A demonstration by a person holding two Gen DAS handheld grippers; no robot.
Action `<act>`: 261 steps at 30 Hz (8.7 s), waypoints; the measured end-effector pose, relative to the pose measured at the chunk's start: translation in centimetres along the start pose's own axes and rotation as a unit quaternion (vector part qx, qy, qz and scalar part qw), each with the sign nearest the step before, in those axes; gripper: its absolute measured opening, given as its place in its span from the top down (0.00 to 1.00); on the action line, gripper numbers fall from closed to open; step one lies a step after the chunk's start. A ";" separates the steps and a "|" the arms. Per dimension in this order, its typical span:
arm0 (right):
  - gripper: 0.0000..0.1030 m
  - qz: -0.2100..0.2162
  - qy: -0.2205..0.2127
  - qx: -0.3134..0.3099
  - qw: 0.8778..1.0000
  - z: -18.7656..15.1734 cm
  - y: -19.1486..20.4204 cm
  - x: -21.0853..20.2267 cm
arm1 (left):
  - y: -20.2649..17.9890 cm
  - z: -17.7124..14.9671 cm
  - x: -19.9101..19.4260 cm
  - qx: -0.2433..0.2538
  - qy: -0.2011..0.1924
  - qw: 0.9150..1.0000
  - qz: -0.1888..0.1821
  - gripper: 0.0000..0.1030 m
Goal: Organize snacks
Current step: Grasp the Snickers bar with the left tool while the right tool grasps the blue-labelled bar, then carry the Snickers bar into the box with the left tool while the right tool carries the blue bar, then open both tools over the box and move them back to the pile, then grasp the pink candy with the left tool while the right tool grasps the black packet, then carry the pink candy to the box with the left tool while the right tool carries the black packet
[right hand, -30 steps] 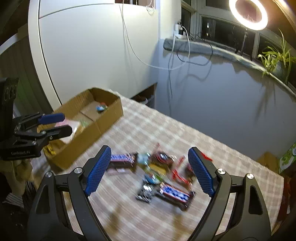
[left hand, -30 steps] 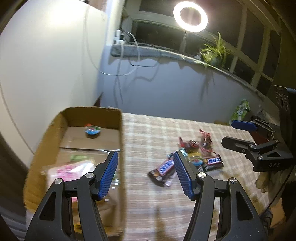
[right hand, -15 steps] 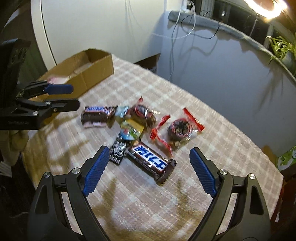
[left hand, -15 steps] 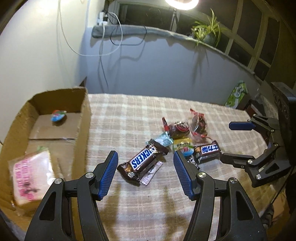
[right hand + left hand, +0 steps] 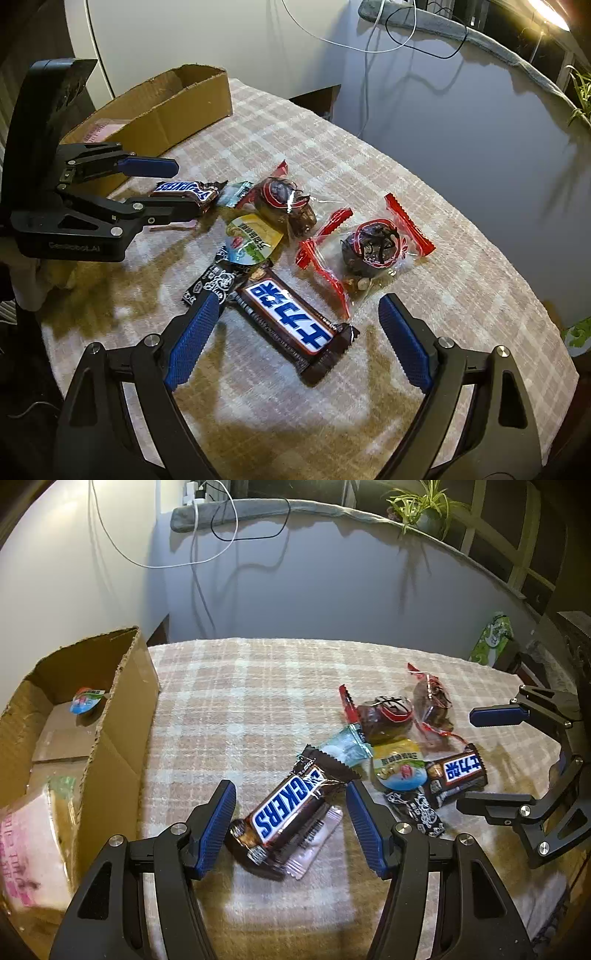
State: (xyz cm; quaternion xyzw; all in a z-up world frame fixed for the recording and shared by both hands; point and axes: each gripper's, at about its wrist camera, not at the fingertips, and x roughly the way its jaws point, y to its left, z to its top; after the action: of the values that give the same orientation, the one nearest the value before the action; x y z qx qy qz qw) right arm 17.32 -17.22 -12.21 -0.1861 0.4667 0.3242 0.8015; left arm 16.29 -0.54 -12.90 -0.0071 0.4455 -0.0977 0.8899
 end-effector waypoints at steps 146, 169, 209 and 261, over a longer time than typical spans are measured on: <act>0.16 0.005 -0.129 0.024 0.991 11.1 11.8 -4.3 | 9.3 -2.9 -14.1 -0.074 -0.122 0.989 0.038 0.47; 0.16 -0.023 -0.092 0.154 0.983 0.1 2.1 -6.2 | -0.4 -2.4 -6.2 0.001 -0.031 0.999 -0.043 0.62; 0.75 0.002 0.019 0.121 0.992 -0.3 4.3 1.7 | -1.7 -2.1 -0.6 0.058 0.011 0.998 -0.033 0.83; 0.75 0.042 -0.125 0.064 0.989 11.1 15.0 -5.6 | 10.3 -3.1 -15.2 -0.044 -0.130 0.990 0.032 0.83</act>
State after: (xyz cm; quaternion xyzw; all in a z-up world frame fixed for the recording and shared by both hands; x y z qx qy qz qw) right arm 11.93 -1.68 -1.83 -0.0724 0.3899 0.3481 0.8495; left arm 6.64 12.50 -3.77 -0.0448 0.3301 -0.0477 0.9417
